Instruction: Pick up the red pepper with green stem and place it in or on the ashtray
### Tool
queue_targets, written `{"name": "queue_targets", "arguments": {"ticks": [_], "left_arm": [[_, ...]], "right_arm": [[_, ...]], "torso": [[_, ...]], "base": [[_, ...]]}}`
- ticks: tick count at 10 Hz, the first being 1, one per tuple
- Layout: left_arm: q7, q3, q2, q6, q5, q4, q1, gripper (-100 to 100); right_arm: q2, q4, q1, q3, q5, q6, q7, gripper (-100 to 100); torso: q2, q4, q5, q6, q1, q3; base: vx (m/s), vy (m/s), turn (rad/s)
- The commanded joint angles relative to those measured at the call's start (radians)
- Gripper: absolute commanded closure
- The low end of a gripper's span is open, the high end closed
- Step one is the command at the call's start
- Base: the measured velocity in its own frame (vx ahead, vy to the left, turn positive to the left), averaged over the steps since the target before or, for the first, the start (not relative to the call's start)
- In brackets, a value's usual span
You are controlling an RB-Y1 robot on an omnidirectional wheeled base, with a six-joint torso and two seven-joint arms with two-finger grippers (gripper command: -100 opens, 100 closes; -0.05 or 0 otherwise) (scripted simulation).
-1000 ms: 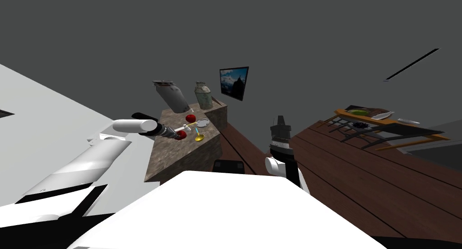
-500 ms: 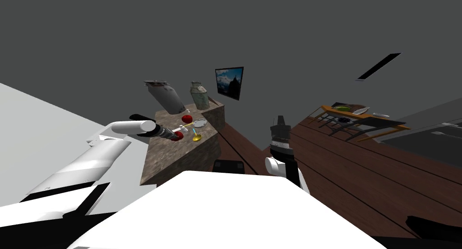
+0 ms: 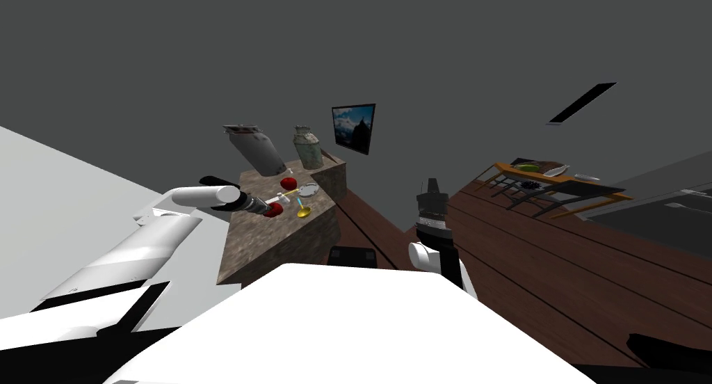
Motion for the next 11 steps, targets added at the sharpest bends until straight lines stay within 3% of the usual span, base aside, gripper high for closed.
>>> {"name": "queue_targets", "arguments": {"ticks": [1,2,7,11], "left_arm": [[0.0,0.0,0.0,0.0,0.0,0.0,0.0,0],[0.024,0.031,0.014,0.005,0.022,-0.011,0.004,-100],[0.116,0.123,0.056,0.032,0.087,-0.044,0.009,-100],[0.185,0.167,0.064,0.052,0.109,-0.051,-0.01,-100]], "right_arm": [[0.0,0.0,0.0,0.0,0.0,0.0,0.0,0],[0.0,0.0,0.0,0.0,0.0,0.0,0.0,0],[0.0,0.0,0.0,0.0,0.0,0.0,0.0,0],[0.0,0.0,0.0,0.0,0.0,0.0,0.0,0]], "torso": [[0.0,0.0,0.0,0.0,0.0,0.0],[0.0,0.0,0.0,0.0,0.0,0.0],[0.006,0.001,-0.003,0.0,-0.011,0.003],[0.001,0.0,-0.002,0.0,-0.007,0.001]], "base": [[0.0,0.0,0.0],[-0.038,-0.069,0.043],[-0.089,-0.154,0.08],[-0.016,-0.086,0.066]]}}
